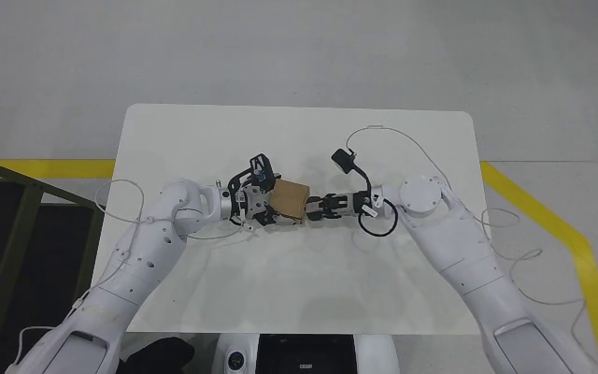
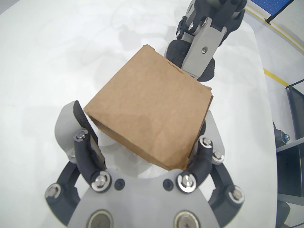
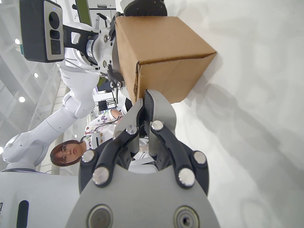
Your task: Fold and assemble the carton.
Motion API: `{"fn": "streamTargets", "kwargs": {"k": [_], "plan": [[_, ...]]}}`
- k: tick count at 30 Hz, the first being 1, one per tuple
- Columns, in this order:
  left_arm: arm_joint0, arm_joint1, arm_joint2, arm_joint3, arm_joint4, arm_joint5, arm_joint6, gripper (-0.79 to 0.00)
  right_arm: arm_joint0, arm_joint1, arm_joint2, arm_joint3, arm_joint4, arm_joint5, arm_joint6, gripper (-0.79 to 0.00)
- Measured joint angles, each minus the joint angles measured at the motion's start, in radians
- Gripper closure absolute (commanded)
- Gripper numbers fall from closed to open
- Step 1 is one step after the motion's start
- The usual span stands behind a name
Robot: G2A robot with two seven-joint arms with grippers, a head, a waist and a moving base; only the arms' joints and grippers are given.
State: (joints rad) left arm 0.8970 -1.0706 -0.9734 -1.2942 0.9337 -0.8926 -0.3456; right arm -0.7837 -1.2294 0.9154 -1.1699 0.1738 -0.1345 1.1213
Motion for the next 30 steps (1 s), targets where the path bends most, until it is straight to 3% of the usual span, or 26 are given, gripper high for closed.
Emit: {"fn": "streamTargets", "kwargs": {"k": [14,17,18,19,20,21,26,30], "plan": [[0.007,0.01,-0.027,-0.033,-0.012,-0.018,-0.02,-0.785,0.009,0.005,0.02,0.002,-0.004,-0.007,0.0,-0.022],[0.012,0.016,-0.047,-0.039,-0.049,-0.024,-0.038,-0.785,-0.002,0.011,0.039,-0.012,0.001,-0.01,0.001,-0.139],[0.013,0.018,-0.057,-0.043,-0.065,-0.024,-0.043,-0.785,-0.006,0.013,0.046,-0.017,0.004,-0.016,0.001,-0.243],[0.015,0.02,-0.064,-0.047,-0.078,-0.024,-0.044,-0.785,-0.01,0.015,0.052,-0.021,0.009,-0.022,0.002,-0.388],[0.018,0.022,-0.072,-0.052,-0.095,-0.023,-0.045,-0.785,-0.013,0.016,0.059,-0.024,0.016,-0.03,0.002,-0.723],[0.022,0.025,-0.084,-0.061,-0.119,-0.023,-0.046,-0.785,-0.017,0.018,0.068,-0.028,0.025,-0.042,0.003,-0.785],[0.042,0.04,-0.147,-0.125,-0.187,-0.017,-0.053,-0.785,-0.03,0.031,0.12,-0.04,0.036,-0.114,-0.023,-0.785],[0.065,0.054,-0.203,-0.181,-0.21,0.008,-0.067,-0.785,-0.039,0.042,0.163,-0.049,0.039,-0.228,-0.019,-0.785]]}}
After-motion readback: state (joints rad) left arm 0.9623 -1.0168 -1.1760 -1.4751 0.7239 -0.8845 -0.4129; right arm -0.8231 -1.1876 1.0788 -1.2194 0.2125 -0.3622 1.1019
